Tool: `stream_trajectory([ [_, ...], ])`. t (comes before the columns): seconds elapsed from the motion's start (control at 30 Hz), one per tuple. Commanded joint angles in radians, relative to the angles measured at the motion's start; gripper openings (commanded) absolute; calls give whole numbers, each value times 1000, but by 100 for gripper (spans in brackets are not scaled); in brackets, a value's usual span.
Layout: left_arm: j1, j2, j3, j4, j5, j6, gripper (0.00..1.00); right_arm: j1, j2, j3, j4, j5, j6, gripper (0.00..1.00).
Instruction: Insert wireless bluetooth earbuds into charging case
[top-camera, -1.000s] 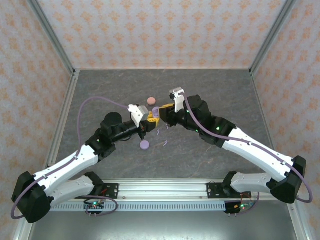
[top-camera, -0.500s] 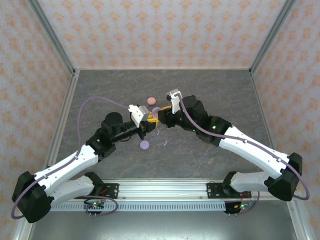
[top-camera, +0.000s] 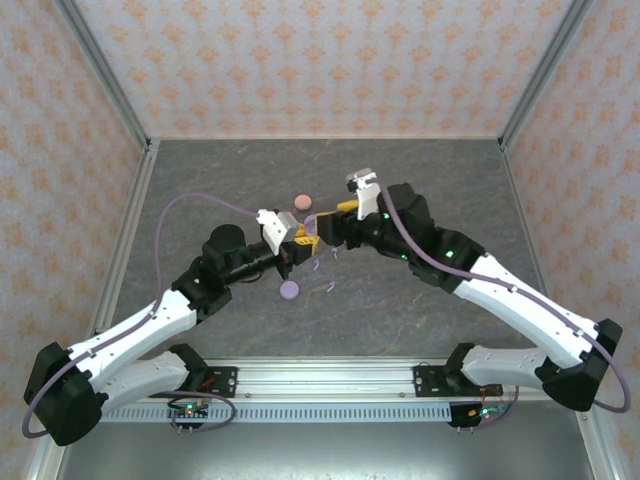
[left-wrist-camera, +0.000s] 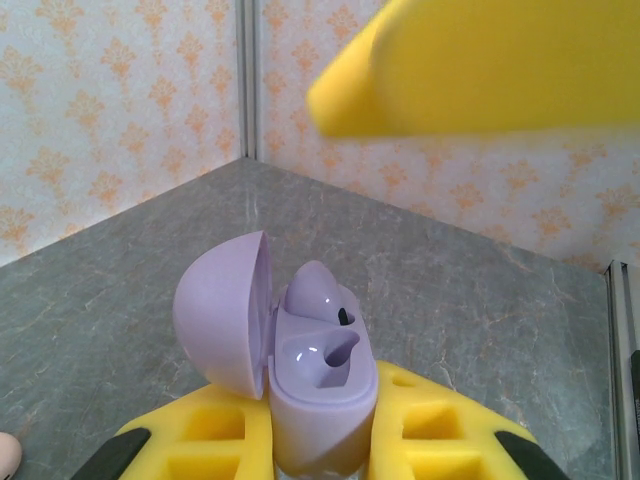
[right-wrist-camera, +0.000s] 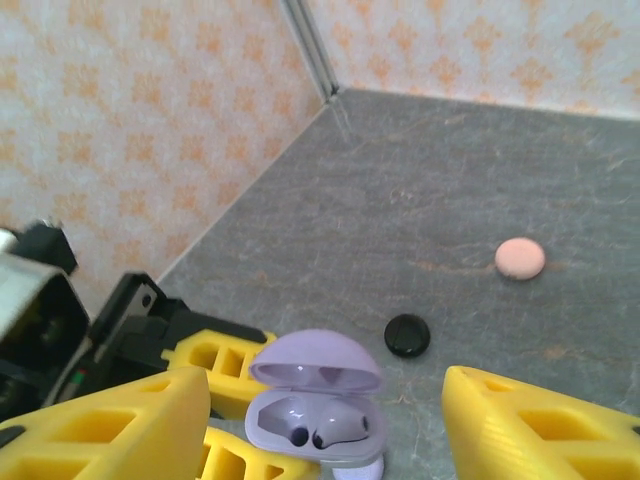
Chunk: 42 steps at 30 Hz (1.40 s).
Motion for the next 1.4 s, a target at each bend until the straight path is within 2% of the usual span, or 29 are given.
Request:
stream_trajectory([
  [0.0, -6, -37, 3, 42, -11, 5, 0, -49, -29, 32, -82, 12, 27, 63],
  [0.2, -6, -95, -15, -8, -53, 34, 0, -139, -6, -18, -188, 27, 114, 58],
  [0.37, -6, -162, -32, -55, -80, 57, 0, -159, 77, -66, -251, 52, 169, 51],
  [0.53, -6, -213, -48, -78, -94, 67, 0, -159, 245, -93, -283, 25, 209, 47],
  [0.7, -6, -233, -55, -94, -102, 72, 0, -125, 387, -145, -179, -45, 276, 44],
  [0.9, -5, -241, -59, -100, -107, 76, 0, -68, 532, -130, -135, -54, 306, 40],
  [1.1, -5, -244, -65, -101, -110, 77, 0, -56, 591, -119, -139, -51, 313, 30],
  [1.37, -6, -243, -72, -97, -114, 77, 0, -52, 612, -130, -123, -75, 319, 26],
])
